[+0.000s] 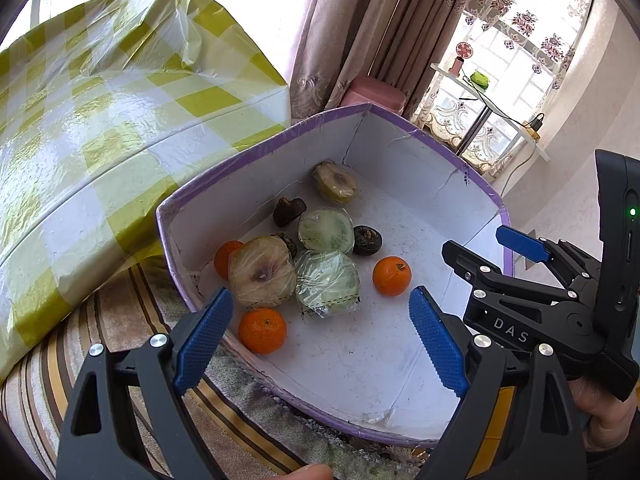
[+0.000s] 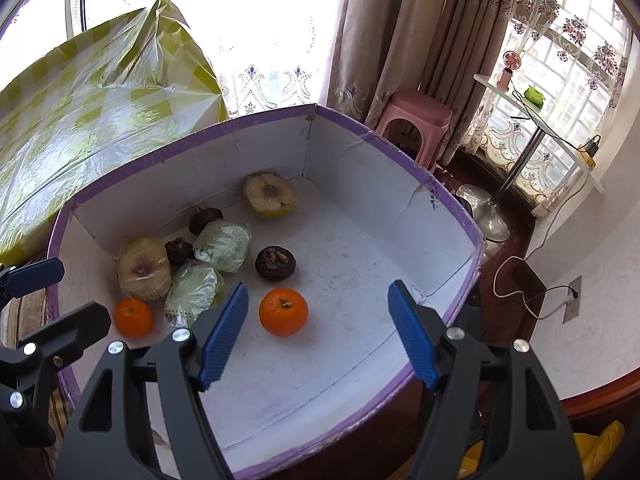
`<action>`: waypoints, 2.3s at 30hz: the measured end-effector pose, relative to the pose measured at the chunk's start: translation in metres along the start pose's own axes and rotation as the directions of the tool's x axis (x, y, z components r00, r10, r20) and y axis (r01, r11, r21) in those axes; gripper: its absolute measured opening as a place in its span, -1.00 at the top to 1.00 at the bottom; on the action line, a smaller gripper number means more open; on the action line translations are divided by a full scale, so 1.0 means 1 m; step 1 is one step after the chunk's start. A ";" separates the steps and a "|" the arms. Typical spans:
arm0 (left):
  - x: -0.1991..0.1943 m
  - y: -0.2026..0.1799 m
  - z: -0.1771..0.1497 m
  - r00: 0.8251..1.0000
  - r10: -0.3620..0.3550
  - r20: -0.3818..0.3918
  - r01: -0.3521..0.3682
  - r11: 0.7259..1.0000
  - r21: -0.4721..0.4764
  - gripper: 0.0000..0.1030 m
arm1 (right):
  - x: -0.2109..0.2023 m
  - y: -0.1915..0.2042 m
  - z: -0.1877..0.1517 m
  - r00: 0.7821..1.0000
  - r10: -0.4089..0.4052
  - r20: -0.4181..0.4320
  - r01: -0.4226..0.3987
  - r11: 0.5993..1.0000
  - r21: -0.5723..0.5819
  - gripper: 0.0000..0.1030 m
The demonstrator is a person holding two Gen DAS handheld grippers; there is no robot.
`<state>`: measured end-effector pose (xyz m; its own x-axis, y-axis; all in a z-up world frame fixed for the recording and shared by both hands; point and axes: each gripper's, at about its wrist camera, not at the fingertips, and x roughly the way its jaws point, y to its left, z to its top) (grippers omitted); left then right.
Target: Organize fruits
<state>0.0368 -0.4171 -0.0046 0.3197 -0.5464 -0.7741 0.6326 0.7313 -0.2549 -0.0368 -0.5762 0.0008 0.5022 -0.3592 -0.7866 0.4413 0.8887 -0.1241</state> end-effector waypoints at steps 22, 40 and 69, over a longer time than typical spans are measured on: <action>-0.003 -0.002 0.000 1.000 0.008 0.022 -0.008 1.000 0.000 -0.69 | -0.001 -0.001 0.000 1.000 0.000 0.001 0.000 1.000 0.006 -0.40; -0.004 -0.002 -0.001 1.000 0.005 0.023 -0.004 1.000 -0.006 -0.69 | -0.001 -0.001 -0.001 1.000 -0.001 -0.001 0.001 1.000 0.009 -0.40; -0.020 -0.005 0.005 0.996 -0.038 0.075 0.038 0.999 0.003 -0.69 | -0.006 0.005 0.002 1.000 -0.008 0.007 0.008 1.000 0.011 -0.41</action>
<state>0.0311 -0.4117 0.0150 0.3471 -0.6030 -0.7183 0.6467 0.7086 -0.2823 -0.0361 -0.5705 0.0061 0.5037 -0.3680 -0.7816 0.4534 0.8827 -0.1234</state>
